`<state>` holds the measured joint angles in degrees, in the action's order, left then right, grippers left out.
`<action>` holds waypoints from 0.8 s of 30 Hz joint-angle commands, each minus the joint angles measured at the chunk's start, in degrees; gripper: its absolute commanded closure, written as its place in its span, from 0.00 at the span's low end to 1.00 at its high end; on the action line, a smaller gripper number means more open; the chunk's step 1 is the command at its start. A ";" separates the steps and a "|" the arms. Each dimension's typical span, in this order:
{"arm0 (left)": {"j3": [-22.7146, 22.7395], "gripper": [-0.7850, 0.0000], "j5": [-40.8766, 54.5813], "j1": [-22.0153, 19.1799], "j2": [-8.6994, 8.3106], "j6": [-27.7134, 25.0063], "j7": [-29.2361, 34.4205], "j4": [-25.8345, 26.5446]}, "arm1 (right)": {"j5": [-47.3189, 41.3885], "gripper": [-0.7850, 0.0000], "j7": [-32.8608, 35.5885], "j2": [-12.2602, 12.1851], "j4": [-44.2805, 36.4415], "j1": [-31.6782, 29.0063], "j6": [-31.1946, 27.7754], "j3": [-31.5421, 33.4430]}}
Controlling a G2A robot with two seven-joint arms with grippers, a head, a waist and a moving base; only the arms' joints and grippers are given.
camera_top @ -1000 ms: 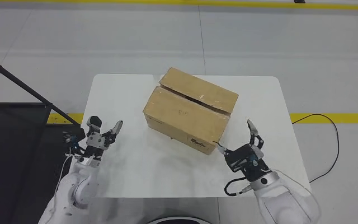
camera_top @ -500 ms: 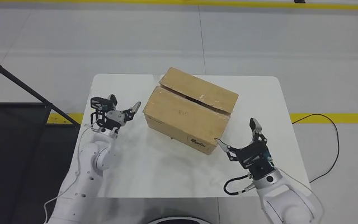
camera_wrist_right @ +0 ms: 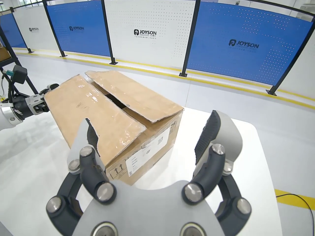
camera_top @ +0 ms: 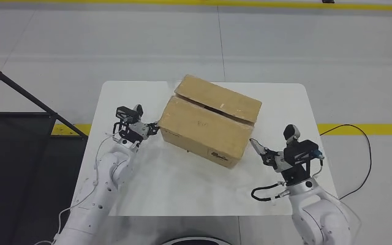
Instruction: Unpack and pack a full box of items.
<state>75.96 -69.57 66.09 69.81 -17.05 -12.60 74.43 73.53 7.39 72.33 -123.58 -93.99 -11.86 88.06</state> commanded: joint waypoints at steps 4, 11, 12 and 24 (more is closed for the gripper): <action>0.63 0.00 -0.17 1.76 -0.31 -2.90 -0.24 1.53 | -2.00 0.00 -0.30 -0.08 0.83 0.58 -0.88 0.64; 1.28 0.00 -0.89 5.00 -0.61 -3.79 -0.82 3.79 | -3.11 0.00 -0.52 -0.19 1.36 0.81 -1.43 1.01; 1.42 0.00 -0.83 5.49 -0.65 -3.77 -0.87 4.19 | -3.17 0.00 -0.63 -0.20 1.33 0.76 -1.51 1.04; 2.15 0.00 -0.16 11.42 -0.97 -5.79 -2.54 10.25 | -3.85 0.00 -1.58 -0.39 1.72 0.45 -2.33 1.37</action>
<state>78.06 -69.45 76.96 68.90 -22.31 -14.92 84.01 69.65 5.81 71.97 -121.89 -93.57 -14.07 89.45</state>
